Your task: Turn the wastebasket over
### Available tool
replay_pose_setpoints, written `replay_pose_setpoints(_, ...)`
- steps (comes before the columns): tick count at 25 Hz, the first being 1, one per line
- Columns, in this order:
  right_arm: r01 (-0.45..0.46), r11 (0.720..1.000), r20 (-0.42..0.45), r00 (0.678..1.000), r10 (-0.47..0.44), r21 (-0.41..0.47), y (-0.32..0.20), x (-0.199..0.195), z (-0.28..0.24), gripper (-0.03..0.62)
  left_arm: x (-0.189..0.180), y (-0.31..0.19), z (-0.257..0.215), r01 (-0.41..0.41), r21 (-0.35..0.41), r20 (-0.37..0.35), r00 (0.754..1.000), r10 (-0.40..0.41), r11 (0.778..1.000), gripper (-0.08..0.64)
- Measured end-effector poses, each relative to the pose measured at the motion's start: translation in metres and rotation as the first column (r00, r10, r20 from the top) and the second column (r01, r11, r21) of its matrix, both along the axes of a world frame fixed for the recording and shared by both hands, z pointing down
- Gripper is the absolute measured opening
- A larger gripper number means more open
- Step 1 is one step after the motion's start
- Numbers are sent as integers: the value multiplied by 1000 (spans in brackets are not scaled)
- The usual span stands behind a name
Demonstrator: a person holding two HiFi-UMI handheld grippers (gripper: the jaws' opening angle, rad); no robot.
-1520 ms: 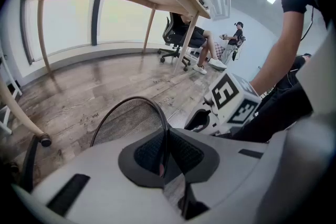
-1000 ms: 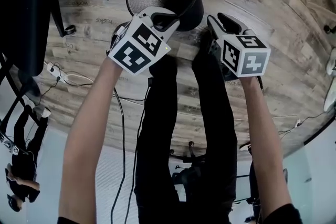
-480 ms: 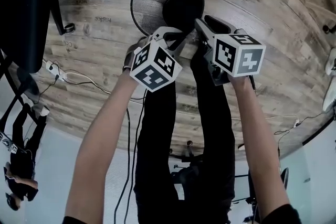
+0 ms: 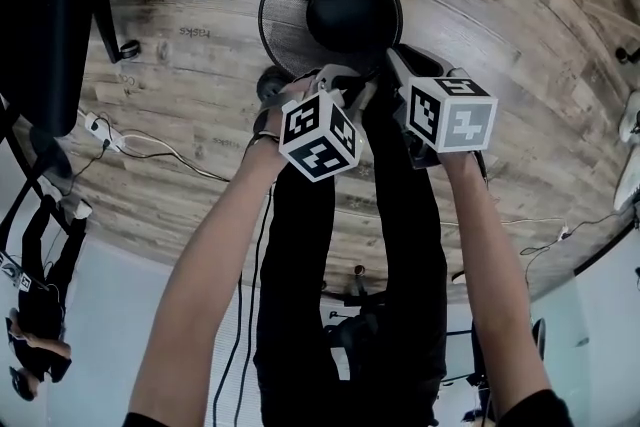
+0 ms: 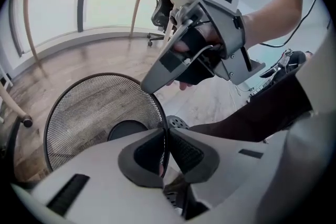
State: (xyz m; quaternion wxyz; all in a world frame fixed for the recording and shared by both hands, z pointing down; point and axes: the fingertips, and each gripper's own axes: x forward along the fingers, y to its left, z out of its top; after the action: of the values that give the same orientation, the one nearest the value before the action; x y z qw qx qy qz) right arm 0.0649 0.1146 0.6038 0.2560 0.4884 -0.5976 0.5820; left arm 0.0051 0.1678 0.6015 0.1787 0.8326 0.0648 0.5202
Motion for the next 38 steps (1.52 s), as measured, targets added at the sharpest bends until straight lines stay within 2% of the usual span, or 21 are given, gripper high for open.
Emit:
replay_pose_setpoints(8, 6, 999, -22, 1000, -7, -34, 10, -5, 16, 74, -8, 7, 19, -48, -4, 46, 998, 48, 999, 44)
replay_pose_setpoints(22, 67, 996, -63, 996, -70, -56, 17, -9, 34, 67, -11, 15, 38, -25, -11, 74, 997, 26, 1000, 46)
replay_pose_setpoints(29, 69, 996, -57, 996, -72, -51, 17, -9, 35, 69, -11, 14, 39, 28, -19, 68, 997, -27, 999, 49)
replay_pose_setpoints(34, 110, 991, -115, 986, -118, -71, 16, -7, 32, 69, -14, 13, 35, 59, -18, 58, 997, -58, 998, 49)
replay_pose_setpoints(38, 104, 992, -121, 986, -113, -75, 14, -1, 24, 69, -22, 7, 24, 102, -13, 56, 993, -101, 995, 49)
